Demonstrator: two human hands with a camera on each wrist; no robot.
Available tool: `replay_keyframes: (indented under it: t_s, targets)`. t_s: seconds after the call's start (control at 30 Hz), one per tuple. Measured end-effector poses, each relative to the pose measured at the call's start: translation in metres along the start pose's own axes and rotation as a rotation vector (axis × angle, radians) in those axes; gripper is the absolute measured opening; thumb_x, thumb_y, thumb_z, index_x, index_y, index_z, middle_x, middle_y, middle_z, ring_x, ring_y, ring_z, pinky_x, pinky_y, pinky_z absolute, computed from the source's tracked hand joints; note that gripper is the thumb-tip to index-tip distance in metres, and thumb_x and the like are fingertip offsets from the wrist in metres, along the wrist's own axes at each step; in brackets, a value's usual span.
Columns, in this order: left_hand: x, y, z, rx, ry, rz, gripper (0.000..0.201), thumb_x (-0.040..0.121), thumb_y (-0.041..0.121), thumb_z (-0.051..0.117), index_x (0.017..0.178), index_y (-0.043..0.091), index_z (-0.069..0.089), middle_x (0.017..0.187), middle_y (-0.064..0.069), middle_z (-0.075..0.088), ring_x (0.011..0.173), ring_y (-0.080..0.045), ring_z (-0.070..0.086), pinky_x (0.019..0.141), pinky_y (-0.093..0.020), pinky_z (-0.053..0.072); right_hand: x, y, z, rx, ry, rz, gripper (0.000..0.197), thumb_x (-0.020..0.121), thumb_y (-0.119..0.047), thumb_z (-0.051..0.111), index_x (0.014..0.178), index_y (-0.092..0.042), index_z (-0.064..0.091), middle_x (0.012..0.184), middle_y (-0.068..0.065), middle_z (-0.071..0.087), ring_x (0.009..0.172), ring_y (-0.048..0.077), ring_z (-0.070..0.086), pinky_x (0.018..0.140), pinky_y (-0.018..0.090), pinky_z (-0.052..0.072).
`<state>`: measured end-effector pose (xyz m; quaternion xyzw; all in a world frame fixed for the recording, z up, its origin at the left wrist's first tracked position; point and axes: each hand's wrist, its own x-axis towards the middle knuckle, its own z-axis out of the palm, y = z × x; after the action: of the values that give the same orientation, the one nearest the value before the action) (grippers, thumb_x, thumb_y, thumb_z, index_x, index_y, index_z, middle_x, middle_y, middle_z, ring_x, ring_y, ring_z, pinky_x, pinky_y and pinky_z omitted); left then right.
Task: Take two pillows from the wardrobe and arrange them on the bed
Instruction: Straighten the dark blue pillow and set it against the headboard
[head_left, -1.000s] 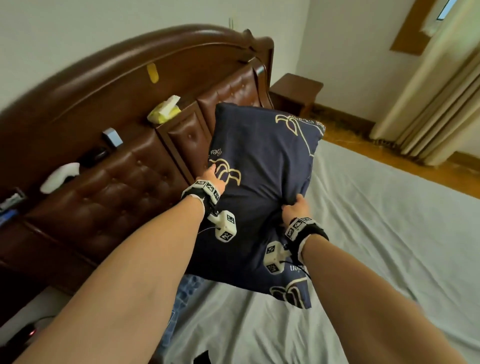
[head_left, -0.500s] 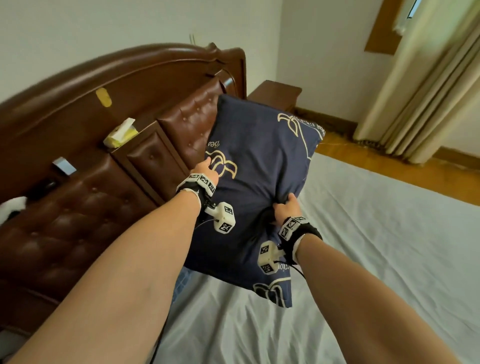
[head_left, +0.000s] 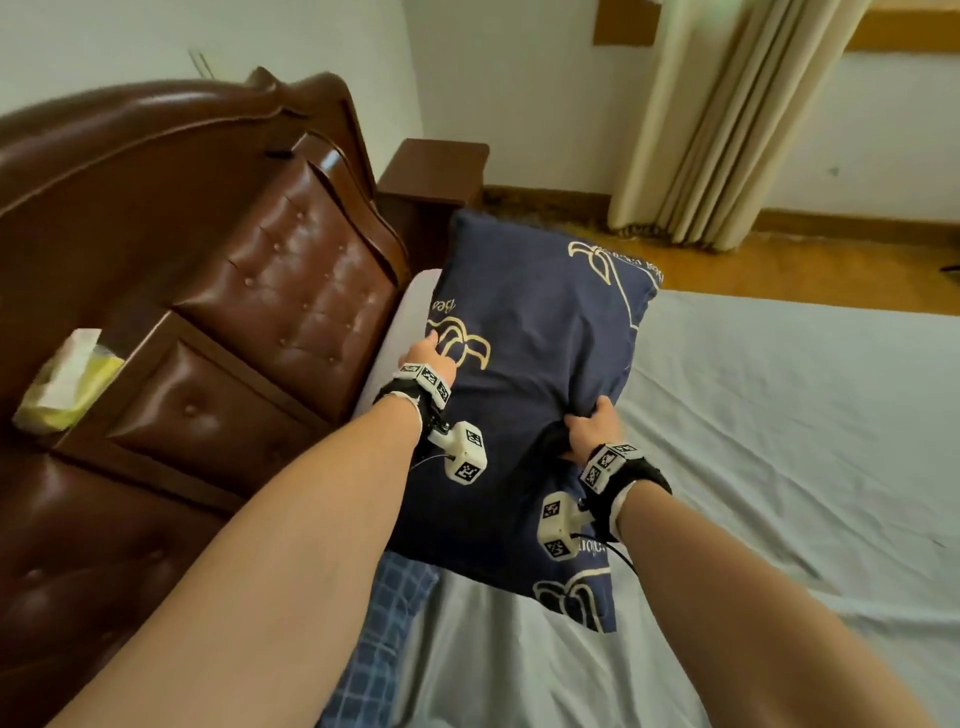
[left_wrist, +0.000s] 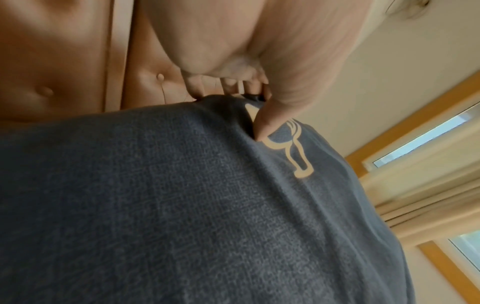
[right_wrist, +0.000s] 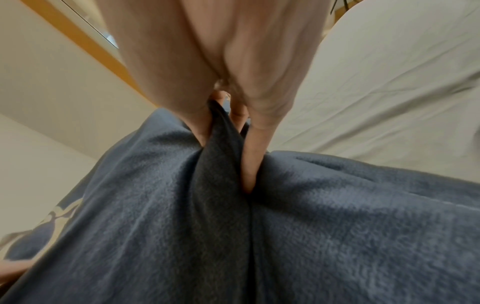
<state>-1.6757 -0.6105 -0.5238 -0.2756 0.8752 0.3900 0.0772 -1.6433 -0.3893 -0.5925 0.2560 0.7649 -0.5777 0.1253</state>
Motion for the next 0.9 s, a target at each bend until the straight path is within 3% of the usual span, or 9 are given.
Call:
replay_keyframes:
  t_s: [0.17, 0.27, 0.4, 0.47, 0.53, 0.67, 0.77, 0.83, 0.9]
  targets:
    - [0.081, -0.055, -0.006, -0.047, -0.032, -0.03, 0.073, 0.089, 0.015, 0.058, 0.153, 0.024, 0.027, 0.145, -0.009, 0.052, 0.131, -0.032, 0.049, 0.111, -0.038, 0.04, 0.033, 0.017, 0.085, -0.018, 0.024, 0.025, 0.02, 0.078, -0.017, 0.058, 0.091, -0.018, 0.042, 0.09, 0.014, 0.057, 0.085, 0.042, 0.063, 0.067, 0.06, 0.058]
    - [0.133, -0.074, -0.026, -0.056, -0.004, 0.013, 0.077, 0.085, 0.008, 0.06, 0.153, 0.023, 0.028, 0.145, -0.008, 0.05, 0.131, -0.03, 0.049, 0.109, -0.034, 0.041, 0.068, 0.014, 0.14, 0.005, 0.012, 0.032, 0.025, 0.074, -0.027, 0.057, 0.093, -0.023, 0.042, 0.096, 0.013, 0.06, 0.089, 0.041, 0.064, 0.077, 0.058, 0.057]
    - [0.187, -0.096, -0.052, 0.067, 0.02, 0.064, 0.095, 0.078, 0.022, 0.075, 0.155, 0.019, 0.02, 0.162, -0.004, 0.02, 0.149, -0.03, 0.02, 0.121, -0.044, 0.021, 0.117, 0.002, 0.209, 0.096, -0.041, 0.037, 0.042, 0.072, -0.033, 0.058, 0.109, -0.024, 0.039, 0.122, 0.016, 0.057, 0.107, 0.037, 0.06, 0.096, 0.056, 0.05]
    - [0.196, -0.12, -0.058, 0.168, 0.018, 0.008, 0.095, 0.079, 0.031, 0.074, 0.155, 0.026, 0.017, 0.164, -0.003, 0.01, 0.15, -0.031, 0.012, 0.121, -0.048, 0.017, 0.1, -0.016, 0.236, 0.059, -0.078, 0.08, 0.064, 0.077, -0.027, 0.066, 0.131, -0.016, 0.035, 0.138, 0.017, 0.049, 0.122, 0.036, 0.052, 0.107, 0.048, 0.042]
    - [0.199, -0.155, -0.051, 0.15, -0.051, -0.088, 0.09, 0.081, 0.034, 0.071, 0.155, 0.028, 0.02, 0.165, -0.004, 0.007, 0.15, -0.03, 0.012, 0.122, -0.045, 0.016, 0.092, -0.012, 0.257, -0.086, -0.142, 0.093, 0.079, 0.079, -0.021, 0.073, 0.143, -0.006, 0.03, 0.14, 0.018, 0.047, 0.127, 0.035, 0.049, 0.106, 0.04, 0.04]
    - [0.2, -0.222, -0.029, 0.06, -0.084, -0.3, 0.089, 0.079, 0.03, 0.073, 0.153, 0.028, 0.025, 0.159, -0.009, 0.023, 0.144, -0.032, 0.03, 0.117, -0.047, 0.03, 0.088, 0.037, 0.281, -0.175, -0.226, 0.198, 0.1, 0.072, -0.016, 0.08, 0.151, -0.013, 0.018, 0.142, 0.016, 0.047, 0.13, 0.034, 0.049, 0.11, 0.046, 0.039]
    - [0.205, -0.253, -0.013, 0.003, -0.112, -0.415, 0.084, 0.084, 0.028, 0.068, 0.154, 0.029, 0.022, 0.159, -0.01, 0.023, 0.141, -0.034, 0.035, 0.112, -0.046, 0.033, 0.082, 0.065, 0.283, -0.278, -0.261, 0.263, 0.101, 0.075, -0.018, 0.08, 0.153, -0.019, 0.017, 0.147, 0.018, 0.043, 0.131, 0.037, 0.046, 0.111, 0.046, 0.039]
    - [0.21, -0.268, -0.002, -0.012, -0.121, -0.463, 0.08, 0.088, 0.031, 0.063, 0.155, 0.028, 0.019, 0.16, -0.01, 0.02, 0.143, -0.035, 0.032, 0.113, -0.047, 0.03, 0.073, 0.076, 0.279, -0.33, -0.275, 0.253, 0.095, 0.08, -0.02, 0.076, 0.154, -0.019, 0.017, 0.151, 0.016, 0.037, 0.134, 0.036, 0.043, 0.109, 0.039, 0.039]
    - [0.216, -0.283, 0.012, -0.017, -0.107, -0.506, 0.078, 0.09, 0.036, 0.058, 0.155, 0.026, 0.017, 0.161, -0.01, 0.019, 0.145, -0.036, 0.028, 0.115, -0.049, 0.026, 0.072, 0.091, 0.28, -0.313, -0.264, 0.246, 0.091, 0.084, -0.019, 0.073, 0.155, -0.02, 0.016, 0.153, 0.014, 0.034, 0.135, 0.036, 0.041, 0.105, 0.039, 0.039]
